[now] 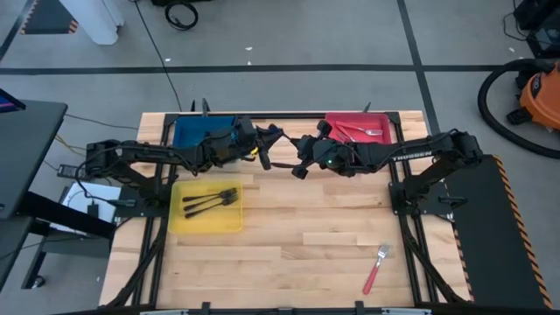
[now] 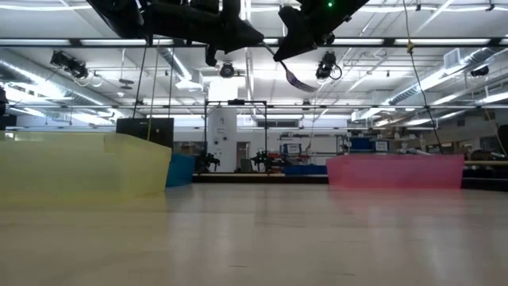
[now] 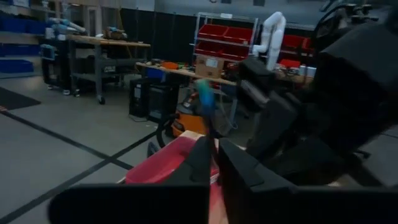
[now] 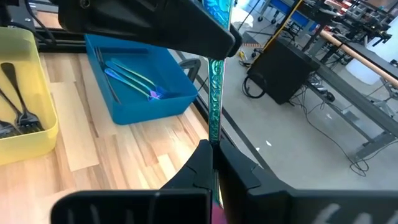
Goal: Sort silverware by color (type)
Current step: Put the blue fork into the blue bin
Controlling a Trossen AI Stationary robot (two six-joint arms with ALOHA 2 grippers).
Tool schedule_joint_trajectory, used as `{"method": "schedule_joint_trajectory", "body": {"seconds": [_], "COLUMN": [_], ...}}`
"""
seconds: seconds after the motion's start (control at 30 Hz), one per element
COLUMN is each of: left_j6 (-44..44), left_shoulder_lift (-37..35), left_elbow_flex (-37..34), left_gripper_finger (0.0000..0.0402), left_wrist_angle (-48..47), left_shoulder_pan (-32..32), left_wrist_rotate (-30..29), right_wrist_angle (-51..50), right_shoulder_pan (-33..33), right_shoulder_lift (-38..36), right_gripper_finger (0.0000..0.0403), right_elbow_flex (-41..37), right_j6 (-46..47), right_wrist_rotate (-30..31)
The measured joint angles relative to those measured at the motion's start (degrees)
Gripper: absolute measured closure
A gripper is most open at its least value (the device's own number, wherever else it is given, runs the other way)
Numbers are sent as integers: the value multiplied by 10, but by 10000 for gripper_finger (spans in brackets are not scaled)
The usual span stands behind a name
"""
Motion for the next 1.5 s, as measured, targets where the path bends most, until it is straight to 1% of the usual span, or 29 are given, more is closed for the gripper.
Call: {"method": "schedule_joint_trajectory", "body": {"seconds": [0.07, 0.17, 0.3, 0.4, 0.47, 0.63, 0.9, 1.03, 1.13, 1.27, 1.5], "left_j6": [10, 38, 41, 44, 54, 88, 98, 121, 125, 148, 171], "left_shoulder_lift": [0, 0, 0, 1, 1, 1, -1, -4, -16, -42, -123], "left_elbow_flex": [0, 0, 0, 0, 0, 0, 0, 0, 2, 0, 0], "left_gripper_finger": [392, 393, 397, 398, 399, 400, 401, 401, 401, 401, 401], "left_wrist_angle": [2, 4, 3, 3, 3, 3, 2, -5, -29, -114, -301], "left_shoulder_pan": [0, 0, 0, 0, 0, 0, 11, 19, 27, 45, 85], "left_wrist_rotate": [4, 6, 3, 12, 13, 15, 7, 8, 13, 12, 15], "right_wrist_angle": [0, 0, 0, 0, 0, -1, -3, -2, 2, -2, -48], "right_shoulder_pan": [-5, -13, -26, -33, -36, -37, -36, -35, -35, -34, -34], "right_shoulder_lift": [0, 0, 0, 0, 0, 0, 0, 0, -1, -11, -33], "right_gripper_finger": [389, 389, 389, 381, 372, 343, 297, 281, 276, 275, 276], "right_elbow_flex": [0, 0, 0, 0, 0, 0, 0, 0, 0, 0, 0], "right_j6": [-2, 5, 17, 18, 18, 20, 15, 15, 14, 14, 14], "right_wrist_rotate": [-11, -26, -52, -76, -86, -84, -88, -87, -83, -83, -83]}}
